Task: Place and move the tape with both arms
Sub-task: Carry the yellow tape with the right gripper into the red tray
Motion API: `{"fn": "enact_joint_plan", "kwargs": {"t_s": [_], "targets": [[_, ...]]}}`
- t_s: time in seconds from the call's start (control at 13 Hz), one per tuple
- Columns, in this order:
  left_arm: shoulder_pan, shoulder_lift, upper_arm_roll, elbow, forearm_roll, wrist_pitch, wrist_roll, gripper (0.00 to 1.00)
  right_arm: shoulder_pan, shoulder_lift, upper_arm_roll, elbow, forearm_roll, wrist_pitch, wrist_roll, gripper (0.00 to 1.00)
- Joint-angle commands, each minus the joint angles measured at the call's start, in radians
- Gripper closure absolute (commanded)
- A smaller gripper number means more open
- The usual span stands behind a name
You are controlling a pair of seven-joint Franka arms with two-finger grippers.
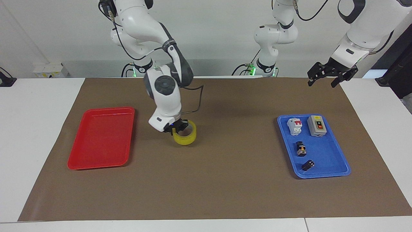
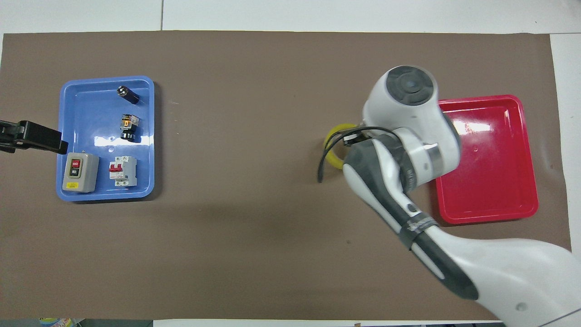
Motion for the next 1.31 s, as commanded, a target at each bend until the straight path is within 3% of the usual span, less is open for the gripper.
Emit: {"fn": "enact_joint_plan", "kwargs": {"t_s": [0.0, 0.23, 0.46, 0.85, 1.08, 1.23], "targets": [[0.003, -0.022, -0.001, -0.017, -0.010, -0.007, 0.008, 0.00, -0.197, -0.080, 0.019, -0.025, -0.001, -0.096, -0.279, 1.00], [0.003, -0.016, -0.001, -0.002, 0.012, -0.002, -0.001, 0.00, -0.366, -0.091, 0.017, -0.068, -0.001, -0.091, -0.536, 1.00], [0.003, -0.022, -0.004, -0.011, 0.012, -0.004, 0.003, 0.00, -0.478, -0.126, 0.014, -0.212, -0.004, 0.087, -0.696, 1.00], [0.008, -0.022, -0.004, -0.011, 0.012, -0.007, 0.002, 0.00, -0.528, -0.109, 0.012, -0.327, -0.005, 0.260, -0.774, 1.00], [0.010, -0.024, -0.004, -0.011, 0.012, -0.007, 0.002, 0.00, -0.538, -0.100, 0.012, -0.352, -0.005, 0.284, -0.779, 1.00], [0.010, -0.024, -0.004, -0.011, 0.012, -0.007, 0.002, 0.00, -0.540, -0.099, 0.012, -0.347, -0.005, 0.281, -0.779, 0.01]]}}
